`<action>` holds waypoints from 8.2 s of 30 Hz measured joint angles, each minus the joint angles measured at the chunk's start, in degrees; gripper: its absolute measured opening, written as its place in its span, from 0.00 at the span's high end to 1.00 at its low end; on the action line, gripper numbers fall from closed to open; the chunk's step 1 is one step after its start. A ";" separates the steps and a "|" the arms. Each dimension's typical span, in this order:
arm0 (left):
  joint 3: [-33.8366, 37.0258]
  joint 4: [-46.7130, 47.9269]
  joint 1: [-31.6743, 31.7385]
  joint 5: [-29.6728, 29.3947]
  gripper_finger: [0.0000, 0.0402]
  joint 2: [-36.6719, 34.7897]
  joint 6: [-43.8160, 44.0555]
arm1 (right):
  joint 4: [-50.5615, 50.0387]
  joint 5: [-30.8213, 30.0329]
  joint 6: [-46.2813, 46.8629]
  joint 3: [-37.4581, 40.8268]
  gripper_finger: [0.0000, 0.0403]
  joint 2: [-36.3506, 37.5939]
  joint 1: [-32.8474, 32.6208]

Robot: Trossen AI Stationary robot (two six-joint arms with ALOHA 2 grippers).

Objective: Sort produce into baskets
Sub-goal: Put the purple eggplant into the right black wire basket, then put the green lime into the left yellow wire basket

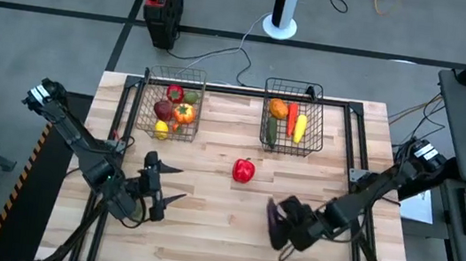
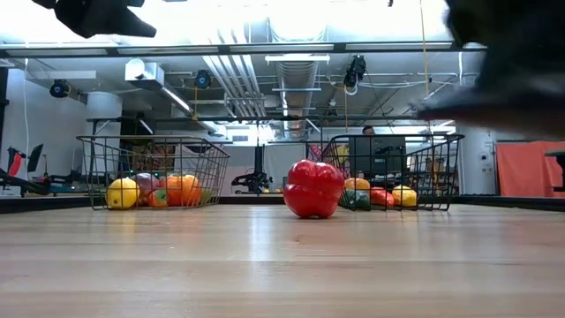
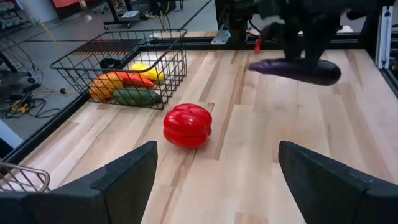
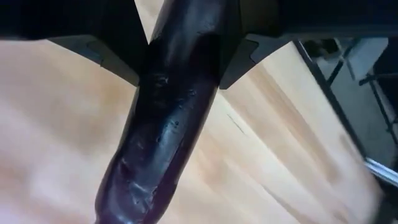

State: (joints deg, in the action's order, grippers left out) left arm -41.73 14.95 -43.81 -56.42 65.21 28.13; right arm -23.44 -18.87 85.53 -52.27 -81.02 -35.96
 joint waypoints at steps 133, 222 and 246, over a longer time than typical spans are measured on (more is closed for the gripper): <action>-10.58 20.01 -0.38 27.89 0.22 8.43 31.92 | -21.71 -1.48 -48.89 -21.11 0.29 2.52 45.63; -20.28 40.61 19.68 15.13 0.50 3.27 2.38 | -3.19 -20.19 -47.28 -16.41 0.27 -0.89 15.71; -18.76 38.96 78.19 62.16 0.47 5.83 -49.66 | 0.33 -20.26 -45.63 -12.70 0.25 -0.91 15.71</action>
State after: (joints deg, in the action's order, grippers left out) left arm -60.49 53.91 34.37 5.74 71.04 -21.53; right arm -23.11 -39.14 39.90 -64.97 -81.93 -20.25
